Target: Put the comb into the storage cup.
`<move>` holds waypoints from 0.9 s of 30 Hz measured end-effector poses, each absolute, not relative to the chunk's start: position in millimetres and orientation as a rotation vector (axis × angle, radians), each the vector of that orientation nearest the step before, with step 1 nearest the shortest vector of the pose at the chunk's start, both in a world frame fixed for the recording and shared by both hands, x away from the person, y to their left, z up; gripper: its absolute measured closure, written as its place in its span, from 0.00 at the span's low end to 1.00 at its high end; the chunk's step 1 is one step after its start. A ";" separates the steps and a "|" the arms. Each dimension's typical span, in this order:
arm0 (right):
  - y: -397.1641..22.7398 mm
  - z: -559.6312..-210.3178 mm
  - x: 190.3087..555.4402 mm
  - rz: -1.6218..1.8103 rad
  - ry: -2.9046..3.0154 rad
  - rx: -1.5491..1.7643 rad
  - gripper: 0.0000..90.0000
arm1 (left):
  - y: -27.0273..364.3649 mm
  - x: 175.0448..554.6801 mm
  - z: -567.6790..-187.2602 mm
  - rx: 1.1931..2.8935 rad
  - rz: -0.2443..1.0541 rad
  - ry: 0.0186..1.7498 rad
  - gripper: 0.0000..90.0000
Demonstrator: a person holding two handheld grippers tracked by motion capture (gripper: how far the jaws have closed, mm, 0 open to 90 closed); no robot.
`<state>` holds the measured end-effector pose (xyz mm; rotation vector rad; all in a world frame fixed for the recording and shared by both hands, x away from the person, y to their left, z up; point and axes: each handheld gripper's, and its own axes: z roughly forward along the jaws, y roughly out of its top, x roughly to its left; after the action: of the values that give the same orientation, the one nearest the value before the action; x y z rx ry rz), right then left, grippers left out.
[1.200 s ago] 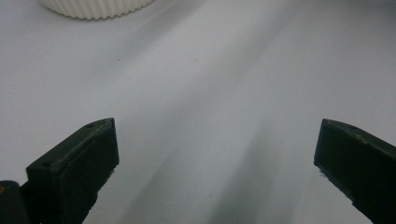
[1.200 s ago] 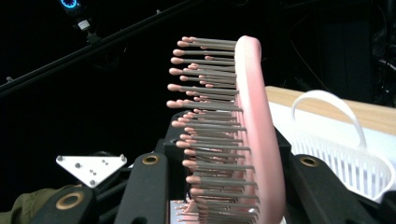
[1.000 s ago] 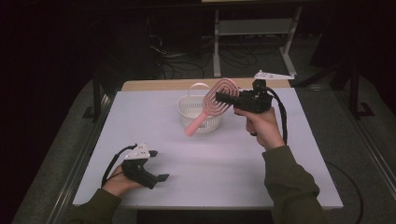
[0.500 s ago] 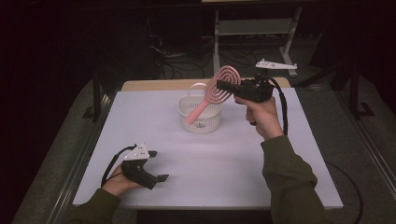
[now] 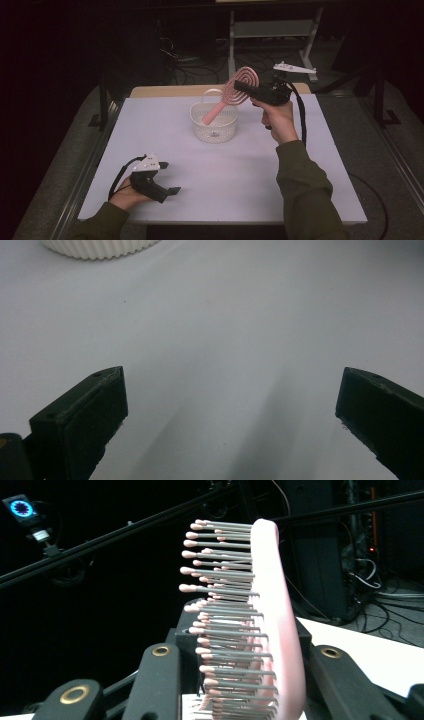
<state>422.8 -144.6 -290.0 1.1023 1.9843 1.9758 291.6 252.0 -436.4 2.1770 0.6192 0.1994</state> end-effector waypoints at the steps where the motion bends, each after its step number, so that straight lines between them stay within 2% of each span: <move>1: -144.6 -291.3 424.3 1.968 1.981 1.107 0.70 | 252.1 291.6 -436.4 2.178 0.201 0.619 0.00; 27: -128.2 -344.2 449.1 1.907 1.965 1.251 0.70 | 252.0 291.4 -436.7 2.180 0.207 0.614 0.00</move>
<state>449.1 -128.2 -344.2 1.2507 1.9646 1.9070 291.4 252.0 -436.7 2.1804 0.6136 0.2066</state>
